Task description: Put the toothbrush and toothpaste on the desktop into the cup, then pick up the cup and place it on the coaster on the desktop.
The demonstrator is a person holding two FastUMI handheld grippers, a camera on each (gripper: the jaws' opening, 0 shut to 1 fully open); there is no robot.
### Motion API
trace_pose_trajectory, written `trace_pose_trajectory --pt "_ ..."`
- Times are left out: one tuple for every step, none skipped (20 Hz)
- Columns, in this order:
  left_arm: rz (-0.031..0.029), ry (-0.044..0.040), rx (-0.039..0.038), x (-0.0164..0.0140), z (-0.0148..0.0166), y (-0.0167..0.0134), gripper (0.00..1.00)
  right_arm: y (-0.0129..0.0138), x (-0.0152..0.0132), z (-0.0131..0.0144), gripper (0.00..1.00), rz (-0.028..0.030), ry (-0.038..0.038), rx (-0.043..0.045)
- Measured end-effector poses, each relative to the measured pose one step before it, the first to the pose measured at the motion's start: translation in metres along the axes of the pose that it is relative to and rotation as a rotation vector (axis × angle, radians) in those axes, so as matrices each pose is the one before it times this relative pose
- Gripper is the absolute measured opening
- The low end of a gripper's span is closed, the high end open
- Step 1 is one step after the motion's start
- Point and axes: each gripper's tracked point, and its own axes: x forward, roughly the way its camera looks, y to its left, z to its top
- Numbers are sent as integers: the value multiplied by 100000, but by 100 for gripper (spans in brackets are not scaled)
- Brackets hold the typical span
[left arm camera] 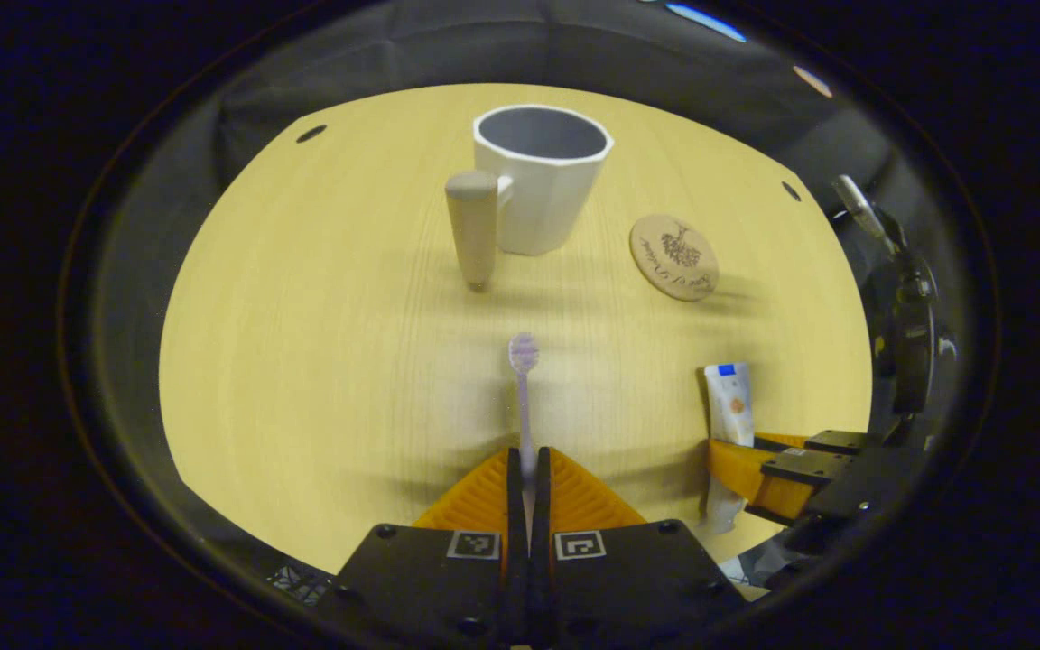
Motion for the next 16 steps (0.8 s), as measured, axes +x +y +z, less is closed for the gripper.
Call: trace_pose_trajectory --pt "-859 -1943 -493 -896 665 -247 8 -49 4 29 16 16 13 56" --pt "-642 -1992 -274 -850 753 -238 8 7 -18 -59 16 101 -20 -106" --pt "-584 -2308 -79 -956 1002 -123 8 -25 -57 9 16 6 -62 -58" --pt "-659 -2431 -116 -988 1075 -261 8 -22 24 -19 16 0 -42 -186" --pt "-828 -2535 -169 -986 1167 -225 8 -24 -12 16 16 8 -80 -60" --pt "-830 -2681 -177 -887 1336 -222 8 -13 -10 -17 16 57 -16 -48" --pt "-602 -2928 -110 -984 1614 -159 8 2 -17 16 16 102 -12 70" --pt "-507 -2881 37 -634 1470 -30 8 1 21 -30 16 99 21 35" --pt "-633 -3012 -41 -611 1686 -36 8 -5 -32 71 16 107 24 55" --pt "-551 -3165 126 -462 1704 -174 8 -5 -16 -56 16 119 0 62" --pt "-390 -3070 423 -353 1897 78 8 5 10 30 16 103 -8 199" --pt "146 -2995 620 -138 1732 203 8 26 6 -26 16 79 35 128" --pt "99 -2962 905 202 1655 207 8 -7 -43 31 16 59 71 27" --pt "422 -2060 1074 336 1489 265 8 -16 53 -32 15 27 -26 51" --pt "279 -1715 644 254 1359 260 8 10 -56 45 16 53 50 -10" --pt "-96 -1440 476 337 1264 116 8 -16 18 -39 16 73 -15 185"
